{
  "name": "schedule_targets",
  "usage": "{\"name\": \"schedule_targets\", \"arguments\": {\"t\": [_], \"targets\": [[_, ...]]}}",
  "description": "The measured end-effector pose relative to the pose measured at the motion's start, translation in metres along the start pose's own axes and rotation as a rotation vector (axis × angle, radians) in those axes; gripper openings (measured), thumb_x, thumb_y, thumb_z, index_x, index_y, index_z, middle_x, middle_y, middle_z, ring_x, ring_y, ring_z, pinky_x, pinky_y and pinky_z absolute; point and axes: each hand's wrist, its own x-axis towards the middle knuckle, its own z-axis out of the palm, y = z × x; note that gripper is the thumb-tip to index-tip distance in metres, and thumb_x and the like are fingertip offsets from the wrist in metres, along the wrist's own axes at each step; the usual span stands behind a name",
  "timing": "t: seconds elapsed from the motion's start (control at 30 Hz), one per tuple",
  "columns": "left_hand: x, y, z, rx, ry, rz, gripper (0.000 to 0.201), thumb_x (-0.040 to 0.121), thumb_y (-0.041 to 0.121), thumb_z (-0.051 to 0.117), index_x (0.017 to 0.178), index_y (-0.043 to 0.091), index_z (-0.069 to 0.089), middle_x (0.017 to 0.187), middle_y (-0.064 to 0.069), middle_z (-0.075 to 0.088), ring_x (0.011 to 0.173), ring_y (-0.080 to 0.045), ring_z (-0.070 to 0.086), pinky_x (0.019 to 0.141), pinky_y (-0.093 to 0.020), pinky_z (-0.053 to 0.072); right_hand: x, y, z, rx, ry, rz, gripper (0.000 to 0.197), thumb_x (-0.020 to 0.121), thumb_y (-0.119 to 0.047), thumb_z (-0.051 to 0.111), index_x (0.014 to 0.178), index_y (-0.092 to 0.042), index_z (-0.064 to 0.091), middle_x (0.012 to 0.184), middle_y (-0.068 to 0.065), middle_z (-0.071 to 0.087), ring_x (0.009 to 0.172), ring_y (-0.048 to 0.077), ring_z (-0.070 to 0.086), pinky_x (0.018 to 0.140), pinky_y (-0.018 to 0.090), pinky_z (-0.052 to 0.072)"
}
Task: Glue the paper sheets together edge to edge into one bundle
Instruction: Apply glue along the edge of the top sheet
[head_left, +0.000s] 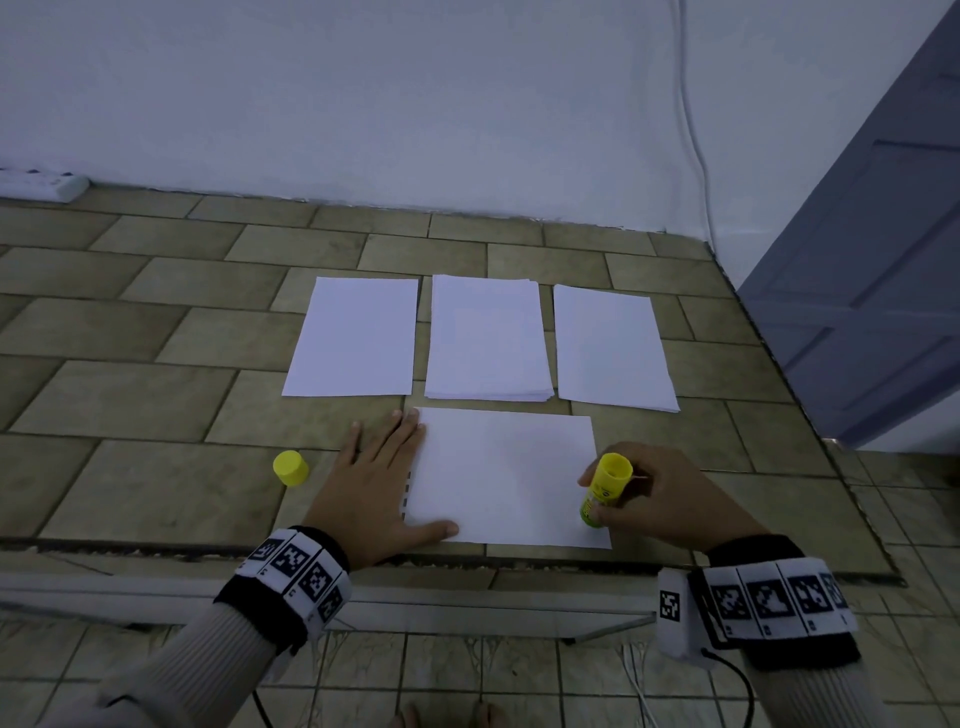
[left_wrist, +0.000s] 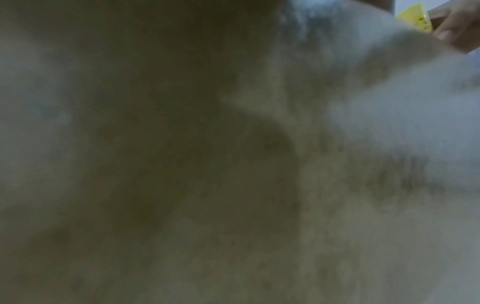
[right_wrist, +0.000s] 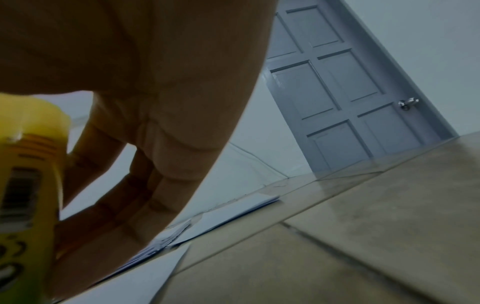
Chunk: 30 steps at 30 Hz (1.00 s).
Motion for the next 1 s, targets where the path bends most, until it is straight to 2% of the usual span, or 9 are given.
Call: {"name": "schedule_targets", "arguments": {"t": [0.2,0.33,0.43,0.5,0.57,0.67,0.73,0.87,1.0], "targets": [[0.0,0.001,-0.002,0.014,-0.018,-0.002,0.128,0.061,0.1,0.003,0.155,0.013,0.001,0.162,0.002,-0.012,0.148,-0.012,-0.014,0.12,-0.049,-0.008,-0.001,-0.001,-0.002,-0.05,-0.016,-0.035,0.026,0.069,-0.011,0.083,0.085,-0.028,0.071,0.089,-0.012,0.069,0.085,0.004,0.064,0.072,0.02,0.054],[0.0,0.001,-0.001,0.006,-0.01,0.001,0.128,0.062,0.1,0.004,0.155,0.013,0.002,0.161,0.003,-0.012,0.148,-0.012,-0.014,0.119,-0.048,-0.01,0.01,0.0,-0.004,-0.062,0.01,-0.044,0.026,0.071,-0.009,0.081,0.089,-0.025,0.071,0.093,-0.009,0.068,0.09,0.006,0.063,0.076,0.025,0.054],[0.0,0.0,0.0,0.0,0.005,0.009,0.127,0.063,0.1,0.007,0.156,0.013,0.006,0.161,0.003,-0.01,0.149,-0.013,-0.012,0.119,-0.048,-0.01,0.022,0.001,-0.008,-0.116,0.034,-0.04,0.027,0.071,-0.011,0.081,0.089,-0.028,0.07,0.094,-0.012,0.068,0.09,0.002,0.061,0.076,0.021,0.052],[0.0,0.0,0.001,-0.008,0.014,0.011,0.126,0.064,0.099,0.008,0.156,0.012,0.007,0.161,0.003,-0.009,0.149,-0.013,-0.01,0.119,-0.048,-0.009,0.031,0.001,-0.012,-0.151,0.046,-0.034,0.027,0.072,-0.012,0.08,0.09,-0.029,0.069,0.094,-0.011,0.068,0.089,0.0,0.06,0.073,0.013,0.048],[0.0,0.0,0.001,-0.005,0.003,0.008,0.127,0.063,0.1,0.007,0.155,0.013,0.005,0.161,0.003,-0.01,0.148,-0.013,-0.013,0.119,-0.048,-0.01,0.041,0.004,-0.015,-0.195,0.064,-0.026,0.022,0.074,-0.014,0.079,0.091,-0.024,0.07,0.094,-0.007,0.069,0.086,0.002,0.061,0.069,0.007,0.044],[0.0,0.0,-0.001,-0.003,0.007,0.009,0.127,0.063,0.1,0.007,0.155,0.013,0.005,0.162,0.002,-0.008,0.148,-0.013,-0.013,0.119,-0.048,-0.01,0.058,0.007,-0.018,-0.265,0.118,0.001,0.017,0.076,-0.016,0.077,0.091,-0.013,0.07,0.092,0.0,0.07,0.084,0.012,0.062,0.067,0.009,0.043],[0.0,0.0,0.0,-0.007,0.014,0.011,0.126,0.064,0.099,0.009,0.155,0.012,0.007,0.162,0.002,-0.006,0.149,-0.013,-0.011,0.119,-0.049,-0.009,0.066,0.008,-0.02,-0.249,0.152,0.005,0.016,0.076,-0.014,0.077,0.09,-0.016,0.069,0.093,-0.001,0.069,0.083,0.011,0.061,0.067,0.004,0.04],[0.0,0.0,0.001,-0.01,0.015,0.01,0.127,0.064,0.099,0.009,0.155,0.012,0.008,0.162,0.001,-0.005,0.149,-0.014,-0.01,0.119,-0.049,-0.008,0.076,0.007,-0.019,-0.219,0.212,-0.007,0.02,0.076,-0.01,0.076,0.091,-0.018,0.066,0.095,0.0,0.068,0.078,0.008,0.06,0.065,0.002,0.043],[0.0,0.0,0.0,-0.005,0.003,0.006,0.127,0.063,0.099,0.008,0.156,0.012,0.006,0.162,0.001,-0.007,0.149,-0.014,-0.011,0.12,-0.049,-0.009,0.08,0.006,-0.018,-0.237,0.269,0.015,0.027,0.075,-0.012,0.078,0.097,-0.014,0.062,0.092,0.002,0.065,0.079,0.015,0.062,0.063,0.005,0.043]]}}
